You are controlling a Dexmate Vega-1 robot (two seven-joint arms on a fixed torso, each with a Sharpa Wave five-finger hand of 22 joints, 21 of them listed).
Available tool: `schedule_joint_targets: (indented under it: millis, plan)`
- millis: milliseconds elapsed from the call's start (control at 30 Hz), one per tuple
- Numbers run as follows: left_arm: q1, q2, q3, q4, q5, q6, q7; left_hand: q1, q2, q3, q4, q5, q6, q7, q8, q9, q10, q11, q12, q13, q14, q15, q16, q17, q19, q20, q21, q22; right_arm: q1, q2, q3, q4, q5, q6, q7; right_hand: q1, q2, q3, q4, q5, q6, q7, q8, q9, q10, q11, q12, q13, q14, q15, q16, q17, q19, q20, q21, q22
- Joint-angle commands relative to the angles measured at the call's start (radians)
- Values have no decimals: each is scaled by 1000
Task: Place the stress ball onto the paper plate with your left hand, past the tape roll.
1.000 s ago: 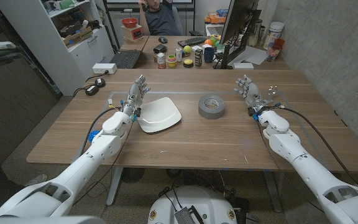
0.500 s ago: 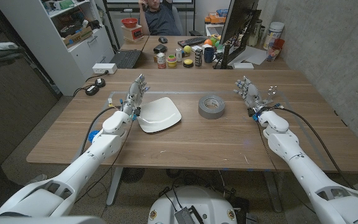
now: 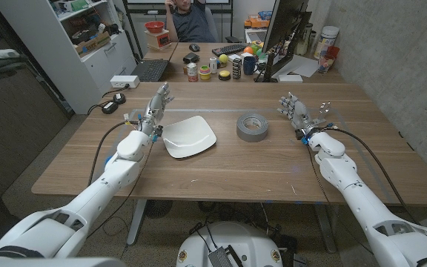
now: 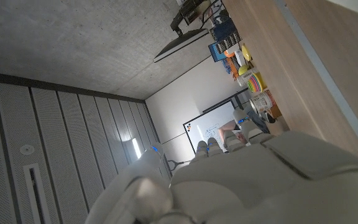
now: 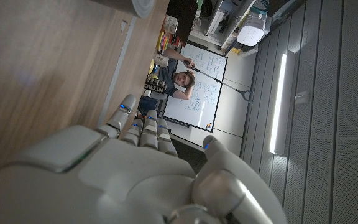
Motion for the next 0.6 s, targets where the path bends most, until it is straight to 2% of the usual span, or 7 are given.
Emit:
schedule_joint_targets:
  millis: [33,100,233,600]
  plan:
    - [8,85,-15,-7,272,-165,134,34,21,13,-20,9,-15,-30,15,3,46,-7,11,4,55,-22,16,-1,48,-5,10,2,-44,-28,30,-96,-20,-53,15,-1,74,-2,1,7,1,8,6,2,11,1,5,3,-7,2,7,5,0,-83,-3,3]
    - [22,108,-28,-36,320,-171,166,44,20,18,-26,10,-4,-36,16,3,65,-1,15,5,74,-15,17,-1,57,5,9,2,-56,-37,34,-121,-24,-68,14,-1,74,-2,1,7,1,8,6,2,11,0,5,3,-7,2,7,5,0,-83,-3,3]
    - [59,159,-60,-109,406,-170,211,52,16,20,-32,11,3,-43,17,3,77,3,16,5,86,-18,17,-2,61,7,7,2,-76,-50,39,-158,-27,-93,17,-1,74,-2,1,7,1,9,6,2,11,0,6,3,-7,3,7,5,1,-83,-4,3]
    - [196,293,-172,-313,540,-111,238,75,-15,17,-53,8,-6,-54,6,4,50,14,-1,6,66,2,-5,-1,34,50,-16,2,-103,-76,22,-219,-45,-139,48,-1,74,-4,1,7,2,10,6,2,12,1,6,3,-5,4,8,5,3,-83,-9,4]
